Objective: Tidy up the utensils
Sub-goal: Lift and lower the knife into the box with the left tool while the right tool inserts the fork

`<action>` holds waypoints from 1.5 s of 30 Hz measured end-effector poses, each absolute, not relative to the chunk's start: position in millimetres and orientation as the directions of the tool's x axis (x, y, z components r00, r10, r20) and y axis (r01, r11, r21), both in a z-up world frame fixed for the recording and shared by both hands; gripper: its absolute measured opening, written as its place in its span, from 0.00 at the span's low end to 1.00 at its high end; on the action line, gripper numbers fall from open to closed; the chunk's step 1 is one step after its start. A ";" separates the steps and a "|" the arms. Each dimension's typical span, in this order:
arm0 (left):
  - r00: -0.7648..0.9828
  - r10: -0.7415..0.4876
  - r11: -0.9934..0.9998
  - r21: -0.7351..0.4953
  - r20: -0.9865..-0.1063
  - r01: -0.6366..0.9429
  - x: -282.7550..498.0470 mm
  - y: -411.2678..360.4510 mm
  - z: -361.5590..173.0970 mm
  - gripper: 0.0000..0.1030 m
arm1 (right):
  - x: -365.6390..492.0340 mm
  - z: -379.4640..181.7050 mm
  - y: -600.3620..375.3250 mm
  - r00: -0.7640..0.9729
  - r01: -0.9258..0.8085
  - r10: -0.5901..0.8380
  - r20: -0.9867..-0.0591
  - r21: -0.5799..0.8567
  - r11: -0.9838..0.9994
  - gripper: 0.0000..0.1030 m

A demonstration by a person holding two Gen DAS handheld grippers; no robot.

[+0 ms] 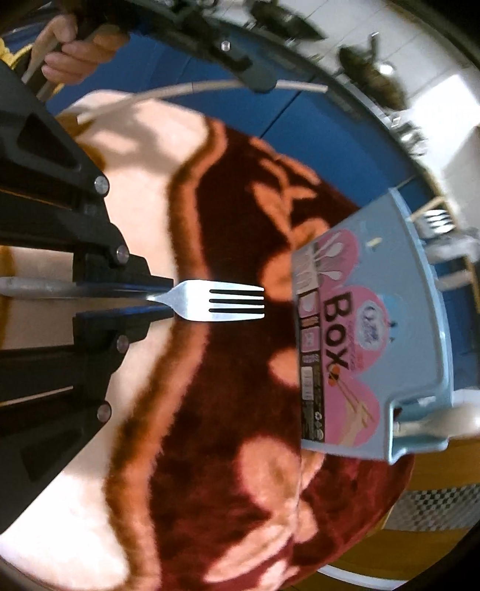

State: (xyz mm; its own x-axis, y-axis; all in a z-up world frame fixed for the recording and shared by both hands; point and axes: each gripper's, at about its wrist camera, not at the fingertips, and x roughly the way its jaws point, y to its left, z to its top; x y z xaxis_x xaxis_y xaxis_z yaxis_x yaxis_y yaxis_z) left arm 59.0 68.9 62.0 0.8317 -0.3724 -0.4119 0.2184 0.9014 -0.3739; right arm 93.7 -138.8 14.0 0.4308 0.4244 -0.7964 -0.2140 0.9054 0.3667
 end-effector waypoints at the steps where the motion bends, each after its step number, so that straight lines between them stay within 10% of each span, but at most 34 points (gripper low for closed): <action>1: 0.834 -0.374 0.900 -0.376 -0.405 0.221 60.1 67.8 63.1 0.04 | 91.1 15.9 -142.8 0.448 -0.215 0.438 -0.779 0.382 0.899 0.09; 18: 0.895 -0.357 0.892 -0.383 -0.269 0.240 97.6 45.8 107.4 0.04 | 38.3 88.1 -179.1 0.826 -0.281 0.400 -0.397 0.325 0.903 0.08; 45: 0.987 -0.159 0.946 -0.291 -0.033 0.142 194.0 22.0 146.4 0.04 | 105.6 154.2 -213.9 0.930 -0.222 0.279 -0.241 0.237 0.946 0.08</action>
